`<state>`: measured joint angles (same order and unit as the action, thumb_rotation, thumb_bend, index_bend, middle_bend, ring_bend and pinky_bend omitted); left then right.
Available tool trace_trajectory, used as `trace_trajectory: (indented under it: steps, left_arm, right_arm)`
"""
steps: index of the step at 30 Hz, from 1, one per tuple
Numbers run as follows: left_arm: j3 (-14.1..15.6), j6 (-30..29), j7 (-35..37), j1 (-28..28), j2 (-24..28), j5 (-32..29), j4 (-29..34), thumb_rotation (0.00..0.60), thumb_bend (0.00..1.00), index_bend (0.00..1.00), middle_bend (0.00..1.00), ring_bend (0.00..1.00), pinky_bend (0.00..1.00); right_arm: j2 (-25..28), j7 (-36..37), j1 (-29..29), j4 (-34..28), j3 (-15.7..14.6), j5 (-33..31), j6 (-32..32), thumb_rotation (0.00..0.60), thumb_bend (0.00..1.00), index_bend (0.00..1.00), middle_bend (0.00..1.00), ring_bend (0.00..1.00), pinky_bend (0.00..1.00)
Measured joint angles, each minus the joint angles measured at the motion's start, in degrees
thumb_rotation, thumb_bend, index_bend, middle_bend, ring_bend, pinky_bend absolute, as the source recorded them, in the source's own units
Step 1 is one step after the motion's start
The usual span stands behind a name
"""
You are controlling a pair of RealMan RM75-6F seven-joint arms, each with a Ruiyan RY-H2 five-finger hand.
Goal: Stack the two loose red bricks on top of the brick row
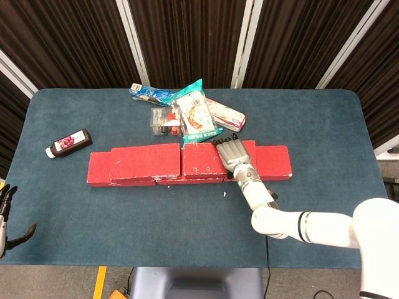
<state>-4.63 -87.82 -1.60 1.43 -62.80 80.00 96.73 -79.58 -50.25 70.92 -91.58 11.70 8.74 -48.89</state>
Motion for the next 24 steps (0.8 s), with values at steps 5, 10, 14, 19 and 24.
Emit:
trace_trajectory:
  steps: [5, 10, 14, 19, 24]
  left_arm:
    - [-0.1, 0.2, 0.1, 0.0, 0.1, -0.3, 0.0, 0.600, 0.24, 0.00, 0.00, 0.00, 0.00]
    - [0.0, 0.2, 0.2, -0.1, 0.2, -0.2, 0.1, 0.600, 0.24, 0.00, 0.00, 0.00, 0.00]
    - [-0.1, 0.3, 0.4, -0.1, 0.3, -0.4, 0.2, 0.600, 0.24, 0.00, 0.00, 0.00, 0.00]
    - [-0.1, 0.4, 0.7, -0.2, 0.4, -0.5, 0.1, 0.600, 0.24, 0.00, 0.00, 0.00, 0.00]
    - [-0.2, 0.3, 1.0, -0.3, 0.5, -0.4, 0.1, 0.600, 0.24, 0.00, 0.00, 0.00, 0.00]
  right_arm:
    - [-0.2, 1.8, 0.4, 0.4, -1.0, 1.1, 0.2, 0.600, 0.26, 0.31, 0.32, 0.24, 0.00]
    - [-0.7, 2.5, 1.0, 1.0, -2.0, 0.9, 0.1, 0.600, 0.26, 0.32, 0.32, 0.24, 0.00]
    - [-1.1, 3.1, 1.4, 1.4, -2.4, 1.0, 0.2, 0.600, 0.26, 0.32, 0.32, 0.24, 0.00]
    - [-1.6, 4.0, 1.9, 1.9, -2.7, 1.0, 0.1, 0.600, 0.27, 0.32, 0.32, 0.24, 0.00]
    - [-2.0, 4.7, 2.3, 2.3, -3.0, 1.1, 0.2, 0.600, 0.27, 0.32, 0.32, 0.24, 0.00]
